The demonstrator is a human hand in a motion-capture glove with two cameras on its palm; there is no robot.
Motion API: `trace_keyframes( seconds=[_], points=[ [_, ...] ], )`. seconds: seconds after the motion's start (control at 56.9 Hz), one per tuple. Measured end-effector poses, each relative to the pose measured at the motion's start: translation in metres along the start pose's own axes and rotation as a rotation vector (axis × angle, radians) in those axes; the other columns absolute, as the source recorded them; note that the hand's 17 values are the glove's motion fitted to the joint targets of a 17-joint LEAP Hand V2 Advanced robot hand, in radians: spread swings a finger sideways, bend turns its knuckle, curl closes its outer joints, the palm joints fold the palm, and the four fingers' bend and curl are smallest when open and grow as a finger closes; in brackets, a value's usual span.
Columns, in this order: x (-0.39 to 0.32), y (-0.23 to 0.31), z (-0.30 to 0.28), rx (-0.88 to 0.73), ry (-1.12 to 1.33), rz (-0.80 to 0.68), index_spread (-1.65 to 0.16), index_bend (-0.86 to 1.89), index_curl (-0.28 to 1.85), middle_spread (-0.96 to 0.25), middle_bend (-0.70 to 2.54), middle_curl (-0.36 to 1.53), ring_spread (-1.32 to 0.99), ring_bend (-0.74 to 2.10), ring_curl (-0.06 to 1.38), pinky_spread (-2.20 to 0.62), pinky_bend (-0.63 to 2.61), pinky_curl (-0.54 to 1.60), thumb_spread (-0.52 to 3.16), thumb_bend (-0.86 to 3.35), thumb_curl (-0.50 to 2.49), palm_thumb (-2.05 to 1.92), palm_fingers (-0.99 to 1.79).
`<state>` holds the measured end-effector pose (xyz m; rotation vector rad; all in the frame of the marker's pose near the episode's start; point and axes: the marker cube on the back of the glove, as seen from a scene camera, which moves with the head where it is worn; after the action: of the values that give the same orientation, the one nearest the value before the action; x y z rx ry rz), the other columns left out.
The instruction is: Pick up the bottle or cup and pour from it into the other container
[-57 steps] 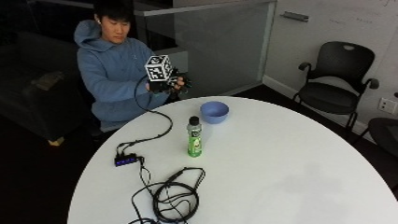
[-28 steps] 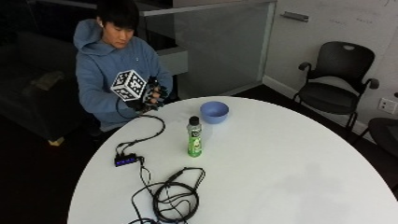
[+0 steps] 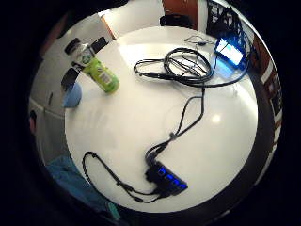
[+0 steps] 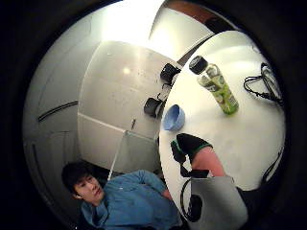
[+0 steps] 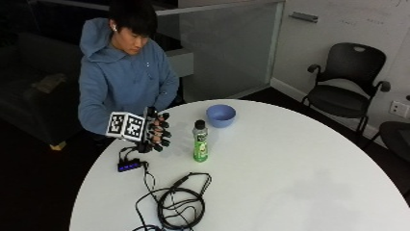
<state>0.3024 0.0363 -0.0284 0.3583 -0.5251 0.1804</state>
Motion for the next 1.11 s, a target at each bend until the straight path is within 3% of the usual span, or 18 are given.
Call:
trace_keyframes(
  seconds=[0.597,0.826,0.966,1.107],
  points=[
    [0.043,-0.065,0.064,-0.140,-0.210,0.045,-0.30,0.13,0.19,0.06,0.19,0.31,0.18,0.59,0.29,0.28,0.48,0.36,0.86,-0.03,0.39,0.69,0.01],
    [0.034,-0.079,0.112,-0.202,-0.416,0.036,-0.32,0.12,0.18,0.07,0.20,0.31,0.18,0.58,0.29,0.28,0.49,0.36,0.85,-0.04,0.39,0.69,-0.01],
    [0.028,-0.086,0.135,-0.123,-0.550,0.036,-0.33,0.12,0.18,0.08,0.19,0.31,0.19,0.60,0.29,0.28,0.51,0.36,0.83,-0.03,0.39,0.70,0.00],
    [0.022,-0.094,0.155,0.041,-0.668,0.062,-0.27,0.15,0.20,0.11,0.28,0.33,0.16,0.65,0.29,0.25,0.45,0.33,0.80,-0.02,0.40,0.76,0.34]
  ],
)
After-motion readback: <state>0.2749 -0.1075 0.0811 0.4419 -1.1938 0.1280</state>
